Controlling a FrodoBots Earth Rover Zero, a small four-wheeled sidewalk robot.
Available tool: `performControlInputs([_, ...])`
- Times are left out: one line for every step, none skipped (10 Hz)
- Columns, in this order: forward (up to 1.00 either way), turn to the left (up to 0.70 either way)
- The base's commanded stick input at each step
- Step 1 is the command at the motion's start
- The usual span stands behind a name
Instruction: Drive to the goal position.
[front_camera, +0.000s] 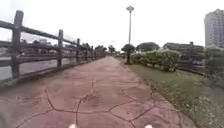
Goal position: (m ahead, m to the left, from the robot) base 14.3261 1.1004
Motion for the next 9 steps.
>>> performControlInputs([0.98,-0.39])
performControlInputs([0.98,-0.39])
performControlInputs([0.98,-0.39])
performControlInputs([0.98,-0.39])
performControlInputs([0.98,-0.03])
performControlInputs([0.98,0.00])
performControlInputs([0.98,0.00])
performControlInputs([0.98,0.00])
performControlInputs([0.98,0.00])
